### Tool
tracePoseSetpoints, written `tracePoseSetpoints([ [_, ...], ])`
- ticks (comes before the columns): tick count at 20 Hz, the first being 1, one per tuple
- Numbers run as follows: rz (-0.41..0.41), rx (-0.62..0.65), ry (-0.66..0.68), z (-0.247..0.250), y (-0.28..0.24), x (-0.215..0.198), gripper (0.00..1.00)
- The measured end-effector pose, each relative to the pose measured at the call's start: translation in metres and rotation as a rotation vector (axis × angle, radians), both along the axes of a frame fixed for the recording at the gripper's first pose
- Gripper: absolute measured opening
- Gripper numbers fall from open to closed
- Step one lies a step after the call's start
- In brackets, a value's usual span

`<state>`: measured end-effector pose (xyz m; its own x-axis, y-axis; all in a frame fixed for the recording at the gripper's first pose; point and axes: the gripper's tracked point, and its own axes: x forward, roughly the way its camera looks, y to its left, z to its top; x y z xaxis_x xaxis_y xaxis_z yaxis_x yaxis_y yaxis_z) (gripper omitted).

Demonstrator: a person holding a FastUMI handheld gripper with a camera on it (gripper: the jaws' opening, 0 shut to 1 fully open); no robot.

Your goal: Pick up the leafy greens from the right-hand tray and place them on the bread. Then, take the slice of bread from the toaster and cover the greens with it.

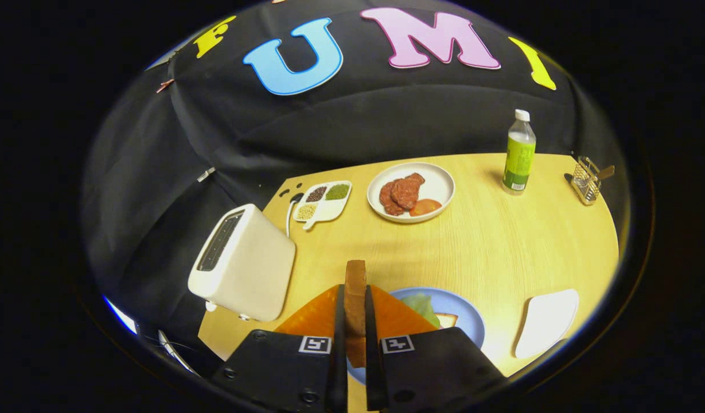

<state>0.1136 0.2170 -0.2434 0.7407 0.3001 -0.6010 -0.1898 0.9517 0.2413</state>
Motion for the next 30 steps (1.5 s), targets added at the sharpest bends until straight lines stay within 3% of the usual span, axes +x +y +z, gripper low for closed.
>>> tracePoseSetpoints([
  [5, -0.079, 0.076, 0.056, -0.024, -0.02, -0.003, 0.17],
  [10, -0.165, 0.042, 0.112, -0.038, -0.052, -0.01, 0.19],
  [12, -0.179, 0.013, 0.128, -0.042, -0.063, -0.019, 0.27],
  [18, -0.149, -0.1, 0.115, -0.045, -0.085, -0.043, 0.72],
  [20, -0.136, -0.126, 0.11, -0.042, -0.091, -0.051, 0.97],
  [30, -0.003, -0.202, -0.161, 0.075, -0.118, -0.067, 0.99],
])
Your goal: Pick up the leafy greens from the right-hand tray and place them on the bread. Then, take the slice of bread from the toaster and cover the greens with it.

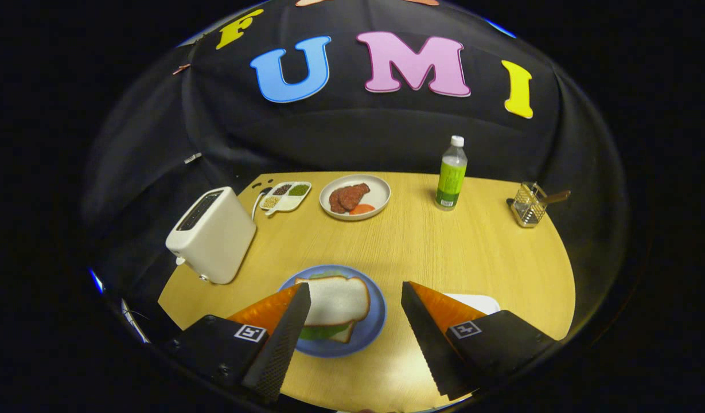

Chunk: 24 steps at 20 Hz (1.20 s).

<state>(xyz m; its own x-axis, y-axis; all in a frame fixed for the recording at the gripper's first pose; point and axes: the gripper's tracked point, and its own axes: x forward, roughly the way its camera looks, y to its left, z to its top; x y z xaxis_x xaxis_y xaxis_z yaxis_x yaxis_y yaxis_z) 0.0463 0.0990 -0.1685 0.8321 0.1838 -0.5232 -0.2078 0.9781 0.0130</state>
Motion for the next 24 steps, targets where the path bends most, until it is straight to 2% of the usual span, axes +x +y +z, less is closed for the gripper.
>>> tracePoseSetpoints([
  [2, 0.006, 0.009, -0.065, 0.029, -0.011, -0.001, 0.99],
  [8, -0.076, 0.026, -0.294, 0.096, -0.068, -0.013, 0.99],
  [11, -0.118, 0.018, -0.358, 0.119, -0.095, -0.026, 0.99],
  [15, -0.178, 0.048, -0.397, 0.128, -0.124, -0.036, 0.99],
  [18, -0.226, 0.056, -0.359, 0.116, -0.143, -0.038, 0.99],
  [24, -0.232, 0.053, -0.327, 0.107, -0.145, -0.034, 0.99],
])
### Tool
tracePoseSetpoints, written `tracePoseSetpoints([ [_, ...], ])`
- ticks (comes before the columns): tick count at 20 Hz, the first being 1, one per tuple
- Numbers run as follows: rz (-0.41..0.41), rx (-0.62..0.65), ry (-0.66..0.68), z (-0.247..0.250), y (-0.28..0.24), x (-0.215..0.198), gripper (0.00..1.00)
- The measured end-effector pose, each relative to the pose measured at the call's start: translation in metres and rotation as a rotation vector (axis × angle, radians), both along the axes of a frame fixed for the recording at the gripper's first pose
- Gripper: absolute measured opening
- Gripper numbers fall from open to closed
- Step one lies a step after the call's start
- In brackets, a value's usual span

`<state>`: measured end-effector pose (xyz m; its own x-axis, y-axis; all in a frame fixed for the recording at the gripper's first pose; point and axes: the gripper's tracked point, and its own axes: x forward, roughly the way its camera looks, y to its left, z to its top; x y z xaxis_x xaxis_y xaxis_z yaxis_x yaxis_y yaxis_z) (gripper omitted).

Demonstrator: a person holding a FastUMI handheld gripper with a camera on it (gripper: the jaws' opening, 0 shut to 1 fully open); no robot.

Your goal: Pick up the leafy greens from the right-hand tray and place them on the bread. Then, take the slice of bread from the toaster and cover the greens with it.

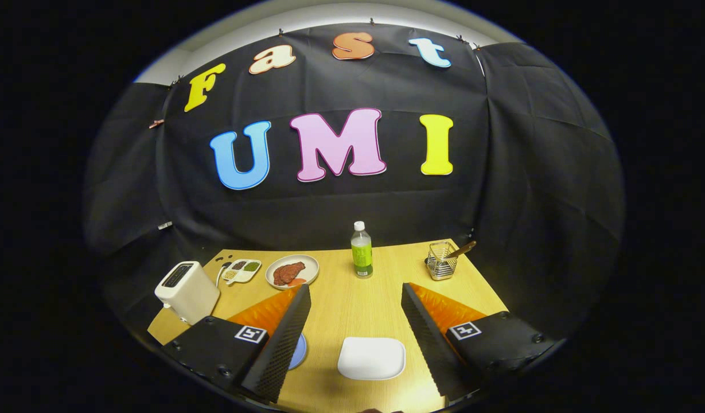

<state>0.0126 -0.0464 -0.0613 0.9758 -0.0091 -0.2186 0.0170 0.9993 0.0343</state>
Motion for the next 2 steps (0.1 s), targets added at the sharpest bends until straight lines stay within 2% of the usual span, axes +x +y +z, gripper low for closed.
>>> tracePoseSetpoints([
  [2, 0.007, 0.003, 0.001, -0.0004, 0.0027, 0.0012, 0.99],
])
